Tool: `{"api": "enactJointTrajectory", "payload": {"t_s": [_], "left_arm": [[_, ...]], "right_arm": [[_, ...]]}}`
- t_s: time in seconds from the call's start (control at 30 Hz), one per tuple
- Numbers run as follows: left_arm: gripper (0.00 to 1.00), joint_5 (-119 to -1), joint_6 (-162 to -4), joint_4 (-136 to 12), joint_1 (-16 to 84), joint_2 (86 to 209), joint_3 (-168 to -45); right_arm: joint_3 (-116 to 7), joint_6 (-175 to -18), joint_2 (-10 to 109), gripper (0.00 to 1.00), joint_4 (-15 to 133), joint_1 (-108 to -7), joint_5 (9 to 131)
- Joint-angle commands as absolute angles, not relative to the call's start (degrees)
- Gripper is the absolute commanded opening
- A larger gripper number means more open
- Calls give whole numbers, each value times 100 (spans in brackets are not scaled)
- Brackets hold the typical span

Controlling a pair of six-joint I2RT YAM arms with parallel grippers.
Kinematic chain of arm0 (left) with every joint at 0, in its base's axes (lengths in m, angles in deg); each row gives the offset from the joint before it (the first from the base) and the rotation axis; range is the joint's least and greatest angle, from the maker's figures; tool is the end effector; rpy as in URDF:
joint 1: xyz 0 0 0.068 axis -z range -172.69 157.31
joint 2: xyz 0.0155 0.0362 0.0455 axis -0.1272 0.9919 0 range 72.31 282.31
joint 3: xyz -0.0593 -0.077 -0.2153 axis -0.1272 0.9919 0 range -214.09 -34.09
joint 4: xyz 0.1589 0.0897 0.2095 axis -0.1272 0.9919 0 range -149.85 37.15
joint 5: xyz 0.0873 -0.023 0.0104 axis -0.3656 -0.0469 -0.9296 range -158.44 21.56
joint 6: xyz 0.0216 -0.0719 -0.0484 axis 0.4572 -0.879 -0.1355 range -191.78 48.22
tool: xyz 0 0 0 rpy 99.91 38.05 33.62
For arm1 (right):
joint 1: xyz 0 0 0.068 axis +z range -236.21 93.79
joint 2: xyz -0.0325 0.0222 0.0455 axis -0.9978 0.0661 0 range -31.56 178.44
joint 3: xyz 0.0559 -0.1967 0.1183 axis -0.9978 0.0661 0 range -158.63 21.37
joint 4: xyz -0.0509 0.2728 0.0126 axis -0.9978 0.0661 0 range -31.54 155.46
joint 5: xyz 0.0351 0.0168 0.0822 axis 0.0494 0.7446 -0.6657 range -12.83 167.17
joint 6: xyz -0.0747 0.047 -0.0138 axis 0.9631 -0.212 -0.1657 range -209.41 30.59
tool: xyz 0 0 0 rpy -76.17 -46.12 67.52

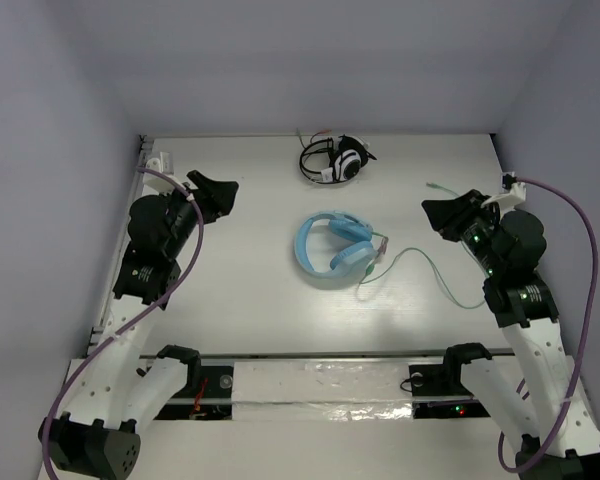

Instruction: Wrap the headphones

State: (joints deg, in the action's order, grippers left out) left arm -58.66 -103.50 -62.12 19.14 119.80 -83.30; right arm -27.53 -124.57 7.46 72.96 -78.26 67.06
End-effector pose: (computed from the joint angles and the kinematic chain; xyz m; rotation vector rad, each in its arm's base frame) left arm 0.2710 -0.0707 0.3586 -0.1270 1.5419 -0.7353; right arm 0.2402 0.0477 0.3476 0.2640 1.6794 0.7135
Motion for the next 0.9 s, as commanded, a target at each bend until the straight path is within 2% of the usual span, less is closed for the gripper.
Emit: {"api": "enactJointTrajectory", "payload": {"t_s": [0.0,0.07,0.13,0.17,0.23,0.27,0.3,0.47,0.6,0.7,0.87], "left_arm": [[56,-6008,-10210,-6171,1882,12021,-8594],[53,-6122,-10210,-6100,1882,12030,-8621],[37,-6246,-10263,-6170,1882,12004,-8586],[30,-6290,-10324,-6205,1882,12004,-8516],[15,-6273,-10342,-6240,1882,12083,-8480],[10,-6264,-10342,-6214,1882,12144,-8480],[1,-6255,-10342,-6205,1882,12240,-8472],[0,-6622,-10342,-6214,2363,12513,-8472],[0,-8639,-10289,-5664,3777,13126,-8507],[0,-9075,-10500,-5458,3938,13418,-8446],[0,-9655,-10746,-5423,4781,13857,-8375]], "right_arm": [[-2855,-12421,746,31,6962,-7839,6513],[-2881,-12395,790,32,6962,-7839,6521],[-2908,-12352,808,30,6971,-7839,6565],[-2942,-12308,816,16,6988,-7839,6565],[-2995,-12246,834,1,7041,-7839,6513],[-3004,-12246,843,0,7041,-7839,6487],[-2996,-12246,843,0,6998,-7839,6417],[-3083,-12211,895,0,7146,-7839,6477],[-2978,-12298,860,0,6945,-7839,6285],[-2917,-12316,904,0,6909,-7839,6223],[-2802,-12334,957,0,6822,-7839,6214]]}}
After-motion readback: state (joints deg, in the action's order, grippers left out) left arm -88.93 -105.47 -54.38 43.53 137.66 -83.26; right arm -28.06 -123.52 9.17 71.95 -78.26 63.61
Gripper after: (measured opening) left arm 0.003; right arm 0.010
